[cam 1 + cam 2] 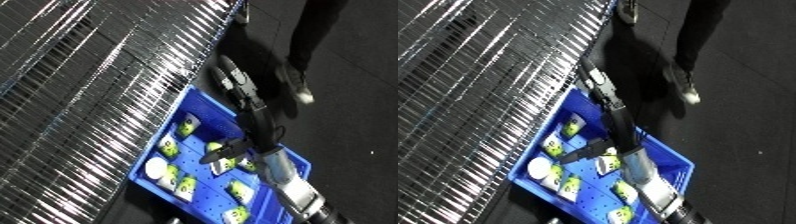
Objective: Pick up the object and place it into the box
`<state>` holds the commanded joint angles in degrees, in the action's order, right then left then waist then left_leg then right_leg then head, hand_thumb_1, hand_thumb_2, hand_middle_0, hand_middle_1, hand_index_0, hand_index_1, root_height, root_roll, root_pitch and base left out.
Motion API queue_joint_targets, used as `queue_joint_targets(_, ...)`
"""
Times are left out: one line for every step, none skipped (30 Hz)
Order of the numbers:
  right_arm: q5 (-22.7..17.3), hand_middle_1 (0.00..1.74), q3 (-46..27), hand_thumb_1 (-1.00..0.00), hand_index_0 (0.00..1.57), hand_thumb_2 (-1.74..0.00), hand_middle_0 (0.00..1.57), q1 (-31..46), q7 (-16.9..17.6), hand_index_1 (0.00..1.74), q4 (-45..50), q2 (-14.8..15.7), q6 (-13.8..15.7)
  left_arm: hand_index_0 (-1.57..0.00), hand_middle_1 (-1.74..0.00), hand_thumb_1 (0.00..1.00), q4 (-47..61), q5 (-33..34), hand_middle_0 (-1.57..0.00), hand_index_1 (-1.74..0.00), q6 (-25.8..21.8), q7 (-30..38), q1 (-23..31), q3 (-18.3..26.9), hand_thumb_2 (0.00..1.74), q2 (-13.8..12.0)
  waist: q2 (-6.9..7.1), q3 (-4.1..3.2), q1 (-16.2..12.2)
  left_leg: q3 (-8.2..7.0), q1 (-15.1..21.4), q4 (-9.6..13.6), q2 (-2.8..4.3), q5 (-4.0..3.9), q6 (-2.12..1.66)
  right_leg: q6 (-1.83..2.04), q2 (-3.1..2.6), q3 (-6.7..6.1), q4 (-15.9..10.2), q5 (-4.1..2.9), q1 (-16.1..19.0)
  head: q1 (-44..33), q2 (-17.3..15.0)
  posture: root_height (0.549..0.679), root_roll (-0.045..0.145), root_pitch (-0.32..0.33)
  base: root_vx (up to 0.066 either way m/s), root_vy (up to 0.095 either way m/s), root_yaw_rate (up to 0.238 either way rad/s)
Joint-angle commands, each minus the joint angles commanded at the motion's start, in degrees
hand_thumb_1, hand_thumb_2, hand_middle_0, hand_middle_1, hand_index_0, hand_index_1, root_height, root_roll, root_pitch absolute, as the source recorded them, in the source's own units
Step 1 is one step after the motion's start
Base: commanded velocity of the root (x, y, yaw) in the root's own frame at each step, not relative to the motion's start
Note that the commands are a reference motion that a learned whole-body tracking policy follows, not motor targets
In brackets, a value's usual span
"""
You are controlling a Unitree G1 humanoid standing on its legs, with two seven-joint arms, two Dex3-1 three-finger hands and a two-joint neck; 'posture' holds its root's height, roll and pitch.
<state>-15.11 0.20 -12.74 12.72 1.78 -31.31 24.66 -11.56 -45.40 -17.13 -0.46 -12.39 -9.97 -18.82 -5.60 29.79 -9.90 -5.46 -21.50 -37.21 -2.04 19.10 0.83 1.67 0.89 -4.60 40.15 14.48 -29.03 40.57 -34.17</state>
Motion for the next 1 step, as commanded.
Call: queue_joint_targets(-0.1, 0.00, 0.4, 0.00, 0.00, 0.00, 0.00, -0.4, -0.6, 0.00, 0.1, 0.1, -0.4, -1.57, -1.74, 1.00, -0.1, -0.1, -1.57, -1.74, 0.1, -0.1, 0.1, 0.0, 1.74, 0.0, 0.17, 0.00, 0.4, 0.22, -0.1, -0.1, -0.03, -0.05, -0.04, -0.03, 0.15, 0.20, 0.0, 0.03, 0.2, -0.6, 0.0, 0.646, 0.096, 0.067, 0.002, -0.043, 0.178)
